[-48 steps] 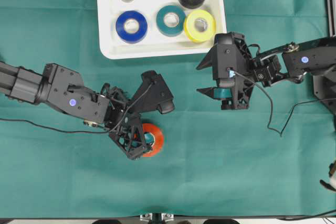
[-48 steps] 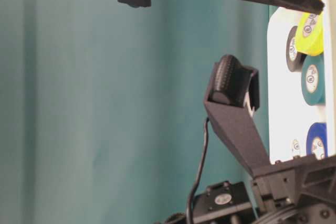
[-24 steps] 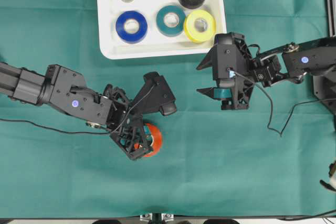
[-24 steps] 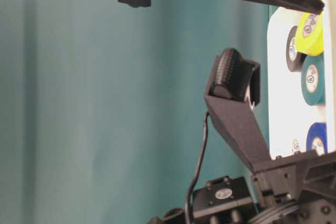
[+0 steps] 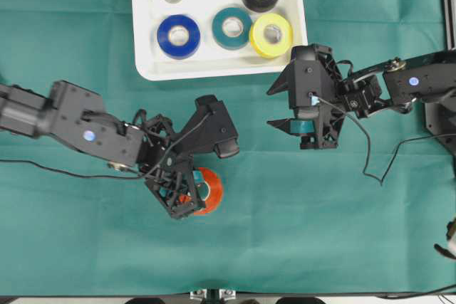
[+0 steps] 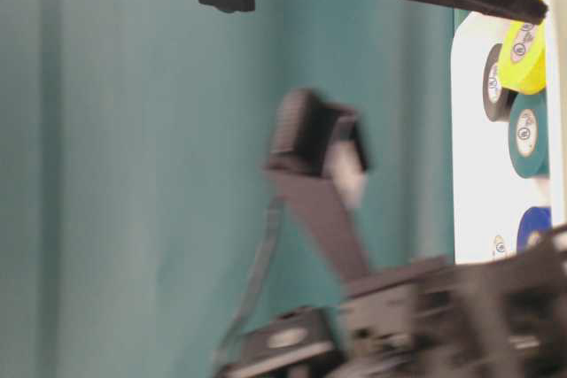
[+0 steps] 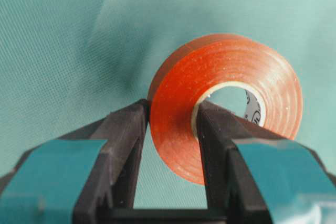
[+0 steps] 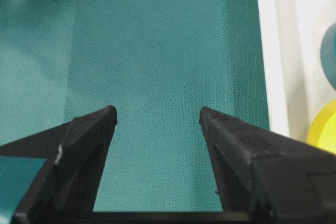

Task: Put the tape alternately from left to right into the white case.
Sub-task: 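Close the left gripper on the red tape roll's rim, then lift the red roll and carry it into the tray's top middle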

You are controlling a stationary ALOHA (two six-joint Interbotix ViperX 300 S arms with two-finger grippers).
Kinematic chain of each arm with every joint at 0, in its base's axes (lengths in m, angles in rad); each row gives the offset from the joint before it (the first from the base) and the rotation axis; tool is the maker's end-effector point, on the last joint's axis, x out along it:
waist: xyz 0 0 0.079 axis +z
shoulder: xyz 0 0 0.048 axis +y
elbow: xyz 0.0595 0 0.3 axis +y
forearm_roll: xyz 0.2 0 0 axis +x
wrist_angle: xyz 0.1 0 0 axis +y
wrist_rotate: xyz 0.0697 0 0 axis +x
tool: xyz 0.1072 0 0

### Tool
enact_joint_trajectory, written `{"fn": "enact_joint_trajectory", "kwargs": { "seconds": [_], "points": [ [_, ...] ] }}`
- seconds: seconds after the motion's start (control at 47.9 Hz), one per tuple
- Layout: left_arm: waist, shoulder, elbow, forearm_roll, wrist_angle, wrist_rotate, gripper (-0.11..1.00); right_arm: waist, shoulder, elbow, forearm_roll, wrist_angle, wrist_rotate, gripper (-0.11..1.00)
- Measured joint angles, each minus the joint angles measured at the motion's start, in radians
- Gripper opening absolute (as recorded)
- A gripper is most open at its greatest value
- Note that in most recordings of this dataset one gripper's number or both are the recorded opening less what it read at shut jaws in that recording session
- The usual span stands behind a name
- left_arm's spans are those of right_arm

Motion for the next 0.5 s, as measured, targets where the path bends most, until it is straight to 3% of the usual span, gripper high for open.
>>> {"fn": "enact_joint_trajectory", "kwargs": {
  "seconds": [0.313, 0.501],
  "points": [
    [0.018, -0.052, -0.006, 0.000, 0.052, 0.098, -0.03, 0.002, 0.000, 0.000, 0.000, 0.000, 0.000, 0.72],
    [0.083, -0.051, -0.006, -0.002, 0.074, 0.195, -0.03, 0.002, 0.000, 0.000, 0.000, 0.000, 0.000, 0.72]
  ]
}}
